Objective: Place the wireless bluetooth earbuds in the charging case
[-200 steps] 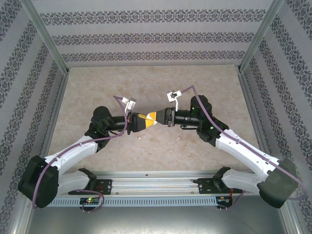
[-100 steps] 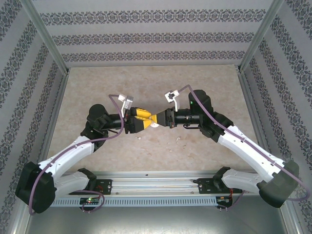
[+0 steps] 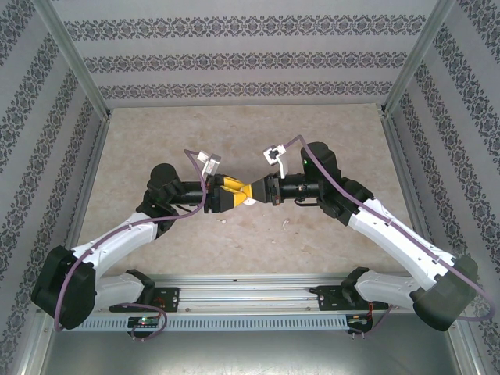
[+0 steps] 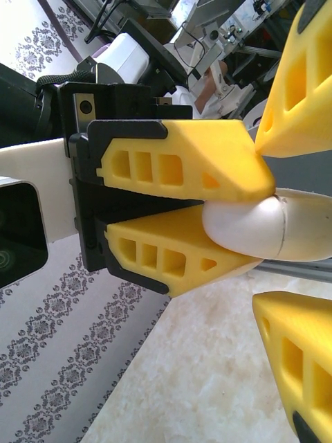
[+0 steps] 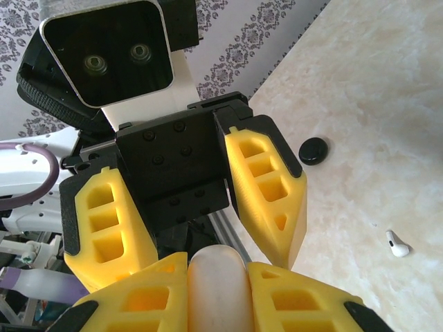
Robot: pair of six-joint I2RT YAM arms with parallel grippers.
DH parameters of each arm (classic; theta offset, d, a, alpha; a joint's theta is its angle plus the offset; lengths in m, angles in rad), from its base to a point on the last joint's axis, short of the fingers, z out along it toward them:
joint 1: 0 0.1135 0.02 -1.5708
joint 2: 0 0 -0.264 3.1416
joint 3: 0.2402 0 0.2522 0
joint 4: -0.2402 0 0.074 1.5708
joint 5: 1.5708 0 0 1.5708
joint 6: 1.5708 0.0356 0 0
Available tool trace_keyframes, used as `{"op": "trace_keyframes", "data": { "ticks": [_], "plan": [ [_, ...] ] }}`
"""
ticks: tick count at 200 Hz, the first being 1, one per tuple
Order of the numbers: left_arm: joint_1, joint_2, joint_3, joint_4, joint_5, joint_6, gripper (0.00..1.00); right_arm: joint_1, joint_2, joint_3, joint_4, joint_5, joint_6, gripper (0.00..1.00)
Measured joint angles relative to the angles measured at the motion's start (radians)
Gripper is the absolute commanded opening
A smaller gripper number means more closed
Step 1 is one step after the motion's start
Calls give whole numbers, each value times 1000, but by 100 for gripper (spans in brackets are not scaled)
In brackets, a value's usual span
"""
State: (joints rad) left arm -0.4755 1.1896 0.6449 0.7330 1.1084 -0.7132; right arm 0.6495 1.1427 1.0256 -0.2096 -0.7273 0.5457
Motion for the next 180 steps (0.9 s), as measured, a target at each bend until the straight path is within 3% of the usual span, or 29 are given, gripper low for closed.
{"op": "trace_keyframes", "data": {
  "ticks": [37, 76, 134, 180],
  "plan": [
    [-1, -3, 0, -42, 2, 35, 54, -2, 0, 0, 4, 0, 0, 3],
    [-1, -14, 0, -65, 2, 63, 47, -13, 2, 0, 5, 0, 1, 2],
    [-3, -7, 0, -62, 2, 63, 47, -13, 12, 0, 18, -2, 4, 2],
    [-15, 13, -1, -38, -1, 50, 29, -13, 12, 0, 28, -4, 12, 2]
  ]
}}
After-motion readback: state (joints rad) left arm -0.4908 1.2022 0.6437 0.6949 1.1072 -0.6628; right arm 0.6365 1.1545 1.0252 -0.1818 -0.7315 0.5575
